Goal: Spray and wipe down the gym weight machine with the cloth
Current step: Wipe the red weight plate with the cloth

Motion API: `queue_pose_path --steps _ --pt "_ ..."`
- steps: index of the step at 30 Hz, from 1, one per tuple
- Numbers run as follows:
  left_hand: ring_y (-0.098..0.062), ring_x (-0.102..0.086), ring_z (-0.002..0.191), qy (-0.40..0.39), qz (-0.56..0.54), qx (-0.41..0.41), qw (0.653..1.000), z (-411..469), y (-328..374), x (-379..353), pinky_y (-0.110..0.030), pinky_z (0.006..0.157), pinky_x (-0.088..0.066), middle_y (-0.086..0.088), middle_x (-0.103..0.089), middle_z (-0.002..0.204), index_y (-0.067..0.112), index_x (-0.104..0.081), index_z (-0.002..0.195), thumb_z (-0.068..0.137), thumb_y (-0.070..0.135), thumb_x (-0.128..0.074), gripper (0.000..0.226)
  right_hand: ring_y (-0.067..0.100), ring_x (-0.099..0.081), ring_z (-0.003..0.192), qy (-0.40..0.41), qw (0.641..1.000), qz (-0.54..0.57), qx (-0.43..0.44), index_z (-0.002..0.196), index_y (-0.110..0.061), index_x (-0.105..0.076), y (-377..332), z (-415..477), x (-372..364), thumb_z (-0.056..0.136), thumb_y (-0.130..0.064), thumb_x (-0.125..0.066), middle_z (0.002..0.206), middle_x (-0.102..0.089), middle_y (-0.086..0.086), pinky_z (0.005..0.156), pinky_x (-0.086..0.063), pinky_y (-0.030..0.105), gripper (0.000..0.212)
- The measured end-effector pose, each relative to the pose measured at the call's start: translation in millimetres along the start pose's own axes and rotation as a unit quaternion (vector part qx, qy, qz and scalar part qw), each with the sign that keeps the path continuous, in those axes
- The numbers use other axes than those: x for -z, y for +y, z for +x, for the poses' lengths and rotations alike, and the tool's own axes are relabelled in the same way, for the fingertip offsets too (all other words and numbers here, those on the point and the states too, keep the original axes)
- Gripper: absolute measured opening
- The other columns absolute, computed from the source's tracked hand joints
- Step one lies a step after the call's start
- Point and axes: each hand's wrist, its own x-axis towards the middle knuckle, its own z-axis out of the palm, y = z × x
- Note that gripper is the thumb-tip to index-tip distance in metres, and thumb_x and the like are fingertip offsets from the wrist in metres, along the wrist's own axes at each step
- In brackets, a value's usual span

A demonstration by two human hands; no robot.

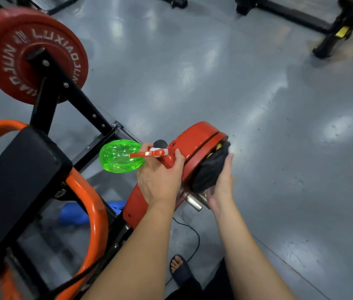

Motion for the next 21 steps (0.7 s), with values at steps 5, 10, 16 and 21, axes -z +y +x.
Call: queue_pose_path --steps 5,10,16,21 --pt "-0.040 -0.063 0.095 0.003 0.007 0.002 1.000 -3.1 1.1 -0.3 -0.043 0.086 -0.045 0.000 -0.068 0.093 0.022 -0.043 0.125 0.084 0.057 -0.067 0.059 0.013 -0.061 0.125 -0.032 0.980 -0.198 0.009 0.135 -0.041 -0.060 59.2 -2.5 32.5 0.071 -0.091 -0.058 0.134 -0.067 -0.011 0.113 -0.045 0.046 0.082" --pt "-0.041 -0.063 0.096 0.001 0.014 0.006 1.000 -5.3 0.3 0.7 -0.043 0.087 -0.045 -0.001 -0.069 0.095 0.027 -0.037 0.124 0.085 0.058 -0.065 0.057 0.028 -0.064 0.110 0.096 0.962 -0.253 0.035 0.123 -0.029 -0.061 43.5 6.2 8.7 0.097 -0.063 -0.044 0.119 -0.069 0.001 0.102 -0.051 0.047 0.046" --pt "-0.042 -0.064 0.096 -0.006 0.028 0.018 0.999 -3.9 2.9 1.8 -0.044 0.087 -0.046 -0.003 -0.071 0.096 0.028 -0.035 0.125 0.086 0.059 -0.064 0.057 0.025 -0.072 0.085 0.100 0.991 -0.085 -0.013 0.108 -0.010 -0.071 -9.2 13.8 -8.5 0.098 -0.036 -0.059 0.100 -0.075 0.011 0.070 -0.058 0.030 0.029" --pt "-0.042 -0.064 0.097 -0.015 0.013 0.016 1.000 -2.4 4.1 3.5 -0.042 0.086 -0.045 -0.001 -0.072 0.099 0.029 -0.038 0.126 0.085 0.059 -0.064 0.057 0.015 -0.065 0.076 0.024 0.979 -0.151 0.138 0.079 -0.026 -0.064 -39.0 -42.2 -26.4 0.094 -0.029 -0.061 0.076 -0.067 -0.005 0.070 -0.053 0.031 0.016"
